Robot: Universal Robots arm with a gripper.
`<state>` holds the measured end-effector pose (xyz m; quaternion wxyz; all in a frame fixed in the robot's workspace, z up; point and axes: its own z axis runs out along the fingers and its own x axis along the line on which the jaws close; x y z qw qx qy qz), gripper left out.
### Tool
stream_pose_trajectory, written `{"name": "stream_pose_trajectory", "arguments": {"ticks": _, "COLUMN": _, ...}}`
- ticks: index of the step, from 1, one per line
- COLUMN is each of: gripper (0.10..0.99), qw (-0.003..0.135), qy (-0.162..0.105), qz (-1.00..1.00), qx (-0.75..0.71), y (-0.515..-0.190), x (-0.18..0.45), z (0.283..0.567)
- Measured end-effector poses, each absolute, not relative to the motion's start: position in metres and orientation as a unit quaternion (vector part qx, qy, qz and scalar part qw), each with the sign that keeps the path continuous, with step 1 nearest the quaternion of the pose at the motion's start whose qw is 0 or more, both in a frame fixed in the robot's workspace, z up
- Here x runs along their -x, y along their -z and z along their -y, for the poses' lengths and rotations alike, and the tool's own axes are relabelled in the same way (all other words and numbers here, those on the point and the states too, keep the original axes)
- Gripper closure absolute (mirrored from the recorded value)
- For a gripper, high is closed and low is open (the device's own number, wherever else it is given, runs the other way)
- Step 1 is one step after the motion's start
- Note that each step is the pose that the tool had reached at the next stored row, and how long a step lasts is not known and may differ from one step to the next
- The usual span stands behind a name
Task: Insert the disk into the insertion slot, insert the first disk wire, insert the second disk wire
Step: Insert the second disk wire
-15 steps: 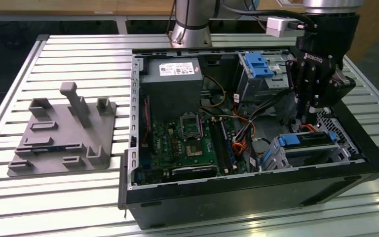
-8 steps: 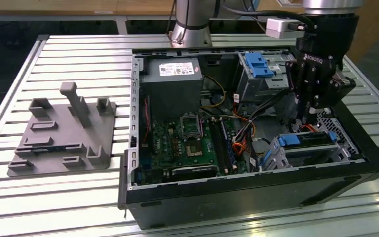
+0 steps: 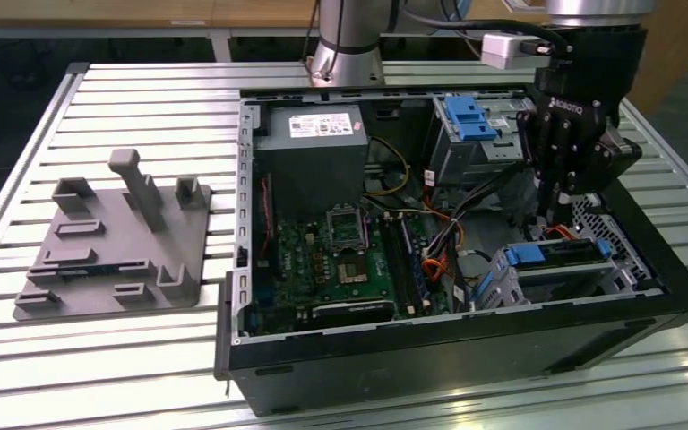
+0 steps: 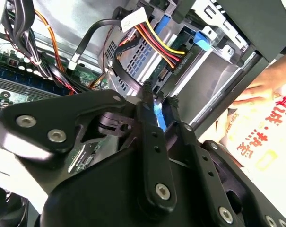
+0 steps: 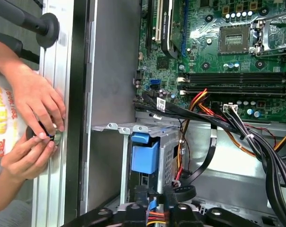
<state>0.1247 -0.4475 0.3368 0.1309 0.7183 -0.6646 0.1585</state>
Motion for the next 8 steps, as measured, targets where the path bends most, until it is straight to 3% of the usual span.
{"name": "stream_pose_trajectory", "arguments": {"ticks": 1, "gripper": 0.867, "qw": 0.131, "qy": -0.159, "qz": 0.665, "qx": -0.718, "y": -0.3366, "x": -0.1247, "z": 0.4475}}
{"name": "stream_pose_trajectory", "arguments": {"ticks": 3, "gripper": 0.89, "qw": 0.131, "qy": -0.159, "qz": 0.665, "qx": -0.718, "y": -0.3362, "x": -0.1247, "z": 0.4474}}
{"name": "stream_pose_trajectory", "arguments": {"ticks": 8, "gripper": 0.89, "qw": 0.131, "qy": -0.159, "qz": 0.665, "qx": -0.718, "y": -0.3351, "x": -0.1247, "z": 0.4474}}
